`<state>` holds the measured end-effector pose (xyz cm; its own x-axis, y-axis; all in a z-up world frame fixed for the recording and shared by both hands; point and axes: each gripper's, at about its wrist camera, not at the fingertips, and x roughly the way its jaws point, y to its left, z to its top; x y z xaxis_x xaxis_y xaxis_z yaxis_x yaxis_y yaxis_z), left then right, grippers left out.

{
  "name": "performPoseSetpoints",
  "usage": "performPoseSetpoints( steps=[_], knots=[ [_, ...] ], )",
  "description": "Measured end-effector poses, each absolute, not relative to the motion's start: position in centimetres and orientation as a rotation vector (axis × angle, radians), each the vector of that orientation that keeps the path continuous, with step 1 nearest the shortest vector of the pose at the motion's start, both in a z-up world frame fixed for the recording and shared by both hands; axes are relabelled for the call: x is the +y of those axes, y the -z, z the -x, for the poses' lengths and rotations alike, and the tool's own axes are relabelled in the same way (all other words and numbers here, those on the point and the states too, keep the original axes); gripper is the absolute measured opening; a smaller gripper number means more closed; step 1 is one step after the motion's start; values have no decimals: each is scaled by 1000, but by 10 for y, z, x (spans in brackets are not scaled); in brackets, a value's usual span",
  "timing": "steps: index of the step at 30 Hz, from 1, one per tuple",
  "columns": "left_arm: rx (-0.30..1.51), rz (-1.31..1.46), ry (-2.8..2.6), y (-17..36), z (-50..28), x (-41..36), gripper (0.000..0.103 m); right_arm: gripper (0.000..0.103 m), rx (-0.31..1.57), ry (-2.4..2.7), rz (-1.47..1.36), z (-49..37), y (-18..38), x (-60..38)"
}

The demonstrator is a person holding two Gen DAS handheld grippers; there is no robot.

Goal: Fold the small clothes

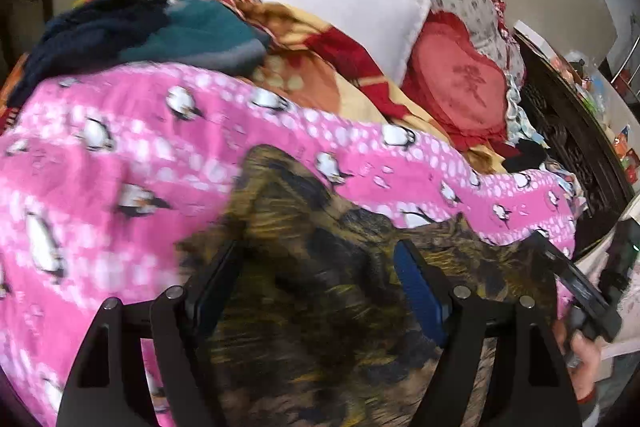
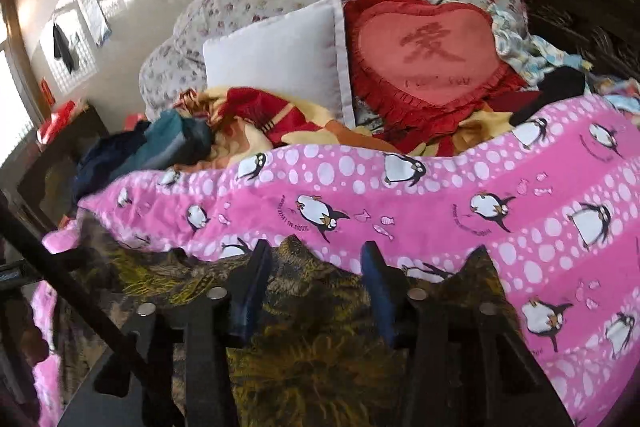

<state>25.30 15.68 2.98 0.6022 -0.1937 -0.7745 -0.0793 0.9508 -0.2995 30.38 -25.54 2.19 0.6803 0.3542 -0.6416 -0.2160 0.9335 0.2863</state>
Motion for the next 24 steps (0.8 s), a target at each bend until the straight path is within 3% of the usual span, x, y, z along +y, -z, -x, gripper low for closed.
performPoseSetpoints(
  steps=[4, 6, 13, 20, 22, 24],
  knots=[
    [948, 308, 143, -31, -210, 168, 79, 76, 788, -422, -160, -249, -24, -264],
    [949, 294, 169, -29, -179, 173, 86, 80, 813, -421, -114, -214, -20, -271],
    [1007, 292, 208, 4, -111, 163, 88, 83, 812, -276, -41, -131, -4, -314],
    [1027, 249, 206, 36, -102, 136, 87, 84, 866, -211, -182, -121, 22, -347],
    [1021, 233, 201, 37, -105, 131, 68, 81, 880, -252, -208, -129, 30, -343],
    [1032, 223, 182, 34, -109, 131, 26, 41, 894, -314, -217, -137, 35, -334]
  ],
)
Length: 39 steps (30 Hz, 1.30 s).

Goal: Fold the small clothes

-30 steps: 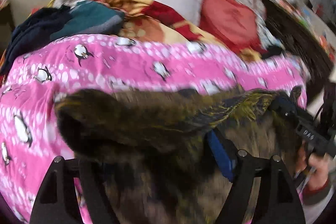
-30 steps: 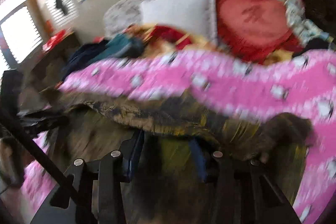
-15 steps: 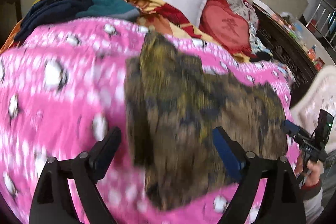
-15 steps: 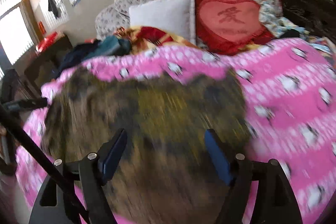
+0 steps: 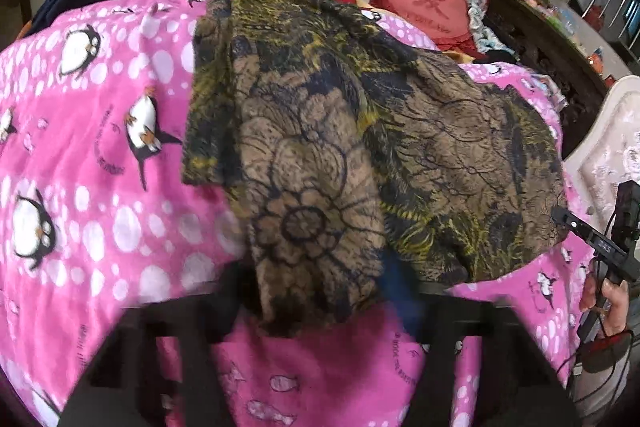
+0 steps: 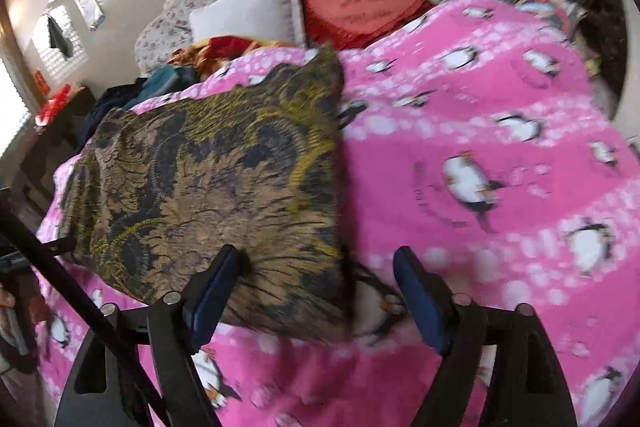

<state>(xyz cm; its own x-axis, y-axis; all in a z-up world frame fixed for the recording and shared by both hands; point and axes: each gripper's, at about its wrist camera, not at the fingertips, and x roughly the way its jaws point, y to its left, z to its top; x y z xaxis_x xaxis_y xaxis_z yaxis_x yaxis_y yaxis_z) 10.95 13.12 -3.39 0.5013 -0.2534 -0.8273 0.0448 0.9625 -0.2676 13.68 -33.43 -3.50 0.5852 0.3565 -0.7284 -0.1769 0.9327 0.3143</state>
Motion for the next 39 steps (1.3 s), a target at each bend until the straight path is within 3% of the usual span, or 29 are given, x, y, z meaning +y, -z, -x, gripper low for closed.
performPoseSetpoints(
  steps=[1, 2, 9, 15, 16, 18, 20, 22, 24, 27, 39],
  knots=[
    [1038, 237, 186, 32, -114, 132, 21, 14, 895, -311, -201, -138, 35, -331],
    [1044, 260, 202, 29, -115, 136, 18, 12, 888, -304, -187, -138, 33, -328],
    [999, 242, 261, 6, -91, 151, 13, 4, 793, -351, -116, -101, -11, -333],
    [1066, 307, 234, 39, -99, 168, 17, 5, 898, -279, -107, -116, 28, -340],
    [1064, 298, 232, 35, -98, 169, 19, 6, 894, -269, -116, -116, 25, -338],
    [1057, 253, 209, 25, -91, 171, 28, 24, 873, -236, -119, -116, 13, -336],
    [1026, 185, 173, 10, -84, 170, 33, 54, 814, -224, -116, -115, -5, -336],
    [993, 141, 157, -4, -81, 168, 40, 62, 761, -201, -118, -118, -22, -334],
    [957, 125, 151, -16, -85, 166, 58, 61, 728, -227, -131, -130, -36, -325],
    [912, 114, 141, -28, -103, 154, 72, 61, 712, -297, -72, -156, -47, -290],
    [921, 12, -22, 13, -187, 121, 76, 62, 873, -390, 225, -268, 0, -126]
  ],
)
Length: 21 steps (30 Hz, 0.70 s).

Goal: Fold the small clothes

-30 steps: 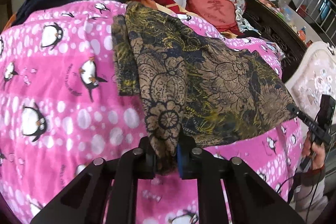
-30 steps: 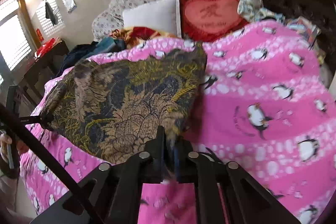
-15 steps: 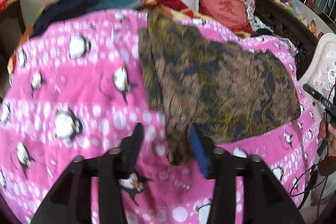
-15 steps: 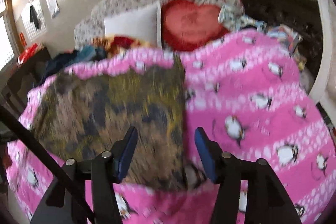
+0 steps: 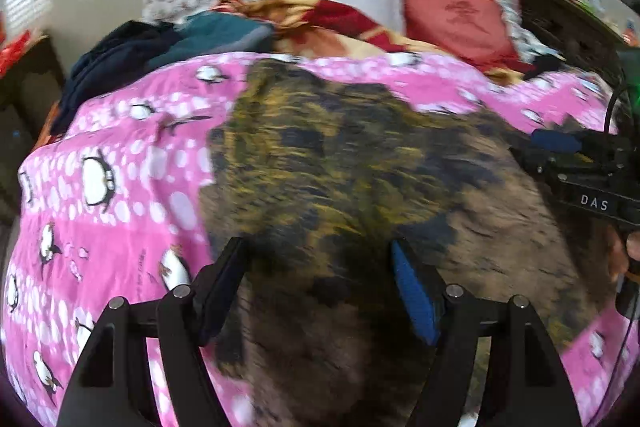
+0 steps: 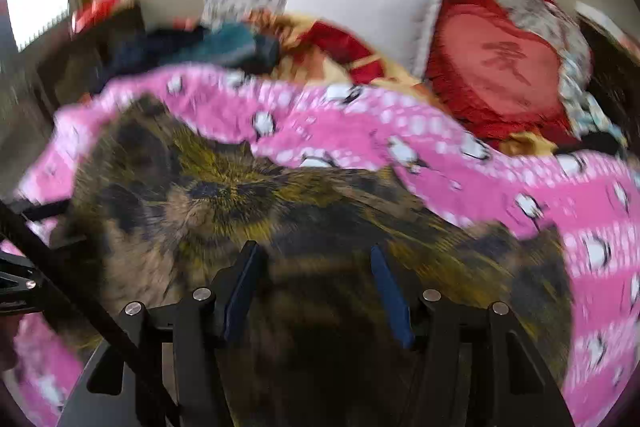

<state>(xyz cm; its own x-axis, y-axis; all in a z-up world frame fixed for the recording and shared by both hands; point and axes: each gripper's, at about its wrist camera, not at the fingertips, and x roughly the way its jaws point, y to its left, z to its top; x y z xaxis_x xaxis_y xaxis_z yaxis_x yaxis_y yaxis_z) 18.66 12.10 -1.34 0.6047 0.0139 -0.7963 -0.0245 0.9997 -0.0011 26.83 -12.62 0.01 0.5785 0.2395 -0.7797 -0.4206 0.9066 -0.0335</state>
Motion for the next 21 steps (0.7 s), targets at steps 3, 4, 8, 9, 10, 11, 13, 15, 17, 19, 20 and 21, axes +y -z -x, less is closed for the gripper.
performPoseSetpoints(
  steps=[3, 4, 8, 9, 10, 11, 13, 15, 17, 19, 20, 21],
  knots=[
    [932, 135, -5, 22, -187, 141, 83, 66, 894, -342, 259, -294, 10, -106],
    [935, 157, -1, 23, -186, 145, 83, 66, 915, -341, 242, -304, 16, -103],
    [922, 225, 41, 23, -170, 160, 84, 66, 927, -330, 151, -315, 6, -110],
    [909, 240, 49, 21, -165, 163, 84, 66, 901, -344, 125, -311, -3, -110],
    [894, 254, 59, 20, -160, 166, 84, 66, 886, -374, 105, -308, -10, -109],
    [885, 262, 70, 19, -157, 168, 84, 67, 879, -418, 91, -306, -16, -104],
    [865, 272, 98, 15, -152, 171, 84, 73, 879, -527, 106, -303, -24, -84],
    [839, 257, 139, 10, -146, 172, 84, 74, 878, -581, 140, -305, -24, -65],
    [822, 232, 160, 7, -142, 172, 84, 74, 876, -620, 169, -311, -21, -44],
    [814, 228, 164, 5, -140, 175, 84, 74, 891, -654, 183, -318, -12, -27],
    [814, 238, 167, 5, -140, 178, 84, 60, 903, -662, 189, -319, -9, -22],
    [817, 260, 172, 5, -140, 183, 84, 41, 918, -668, 209, -323, -4, -15]
  ],
)
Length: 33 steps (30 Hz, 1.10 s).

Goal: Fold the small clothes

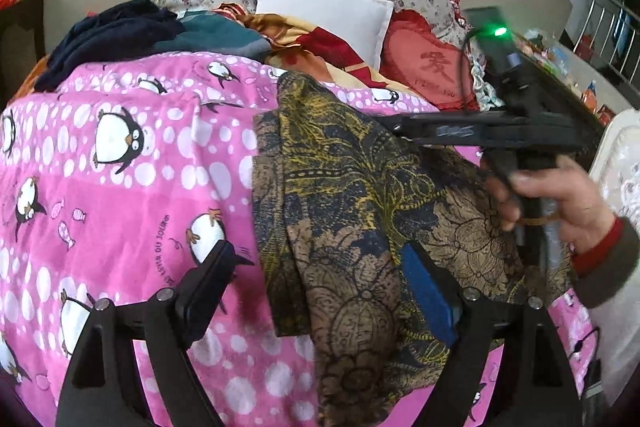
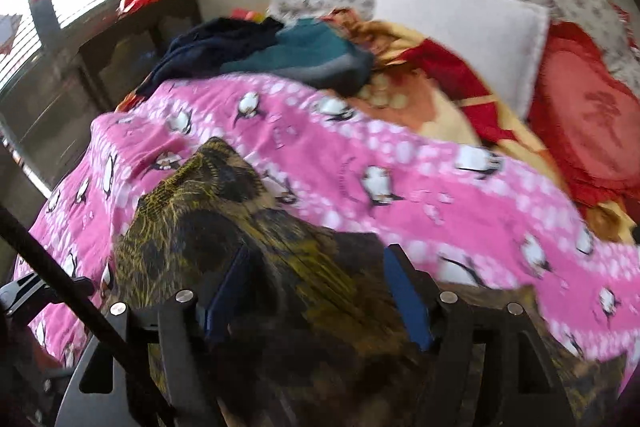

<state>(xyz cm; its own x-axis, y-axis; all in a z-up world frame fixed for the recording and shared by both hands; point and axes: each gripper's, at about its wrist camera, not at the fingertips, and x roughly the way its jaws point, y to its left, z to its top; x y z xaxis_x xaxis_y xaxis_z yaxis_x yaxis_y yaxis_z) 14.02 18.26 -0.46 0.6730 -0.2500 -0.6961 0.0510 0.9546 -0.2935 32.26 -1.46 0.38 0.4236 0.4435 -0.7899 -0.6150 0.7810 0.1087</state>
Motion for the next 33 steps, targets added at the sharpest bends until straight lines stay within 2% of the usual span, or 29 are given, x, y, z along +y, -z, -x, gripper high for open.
performPoseSetpoints(
  steps=[1, 5, 12, 13, 15, 16, 17, 18, 22, 25, 33],
  knots=[
    [821, 277, 170, 4, -140, 187, 84, 3, 925, -662, 239, -324, -1, -8],
    [829, 355, 167, 3, -140, 205, 84, 3, 878, -645, 292, -324, -5, 9],
    [832, 411, 193, 2, -136, 212, 89, 3, 904, -529, 309, -332, 4, 17],
    [838, 408, 194, 2, -136, 210, 89, 6, 894, -513, 295, -330, -2, 15],
    [847, 403, 197, 2, -135, 207, 90, 30, 878, -510, 240, -323, -19, 10],
    [848, 405, 201, 2, -134, 206, 91, 62, 877, -523, 197, -319, -28, 8],
    [849, 412, 208, 2, -134, 205, 92, 84, 876, -549, 146, -314, -37, 8],
    [855, 427, 212, 4, -133, 205, 95, 88, 882, -590, 107, -309, -44, 12],
    [909, 482, 184, 17, -133, 201, 96, 87, 919, -618, 196, -293, -46, 51],
    [944, 464, 182, 26, -132, 190, 96, 87, 937, -599, 243, -289, -38, 77],
    [929, 645, 170, 39, -123, 205, 96, 87, 1007, -549, 270, -293, -7, 100]
  ],
)
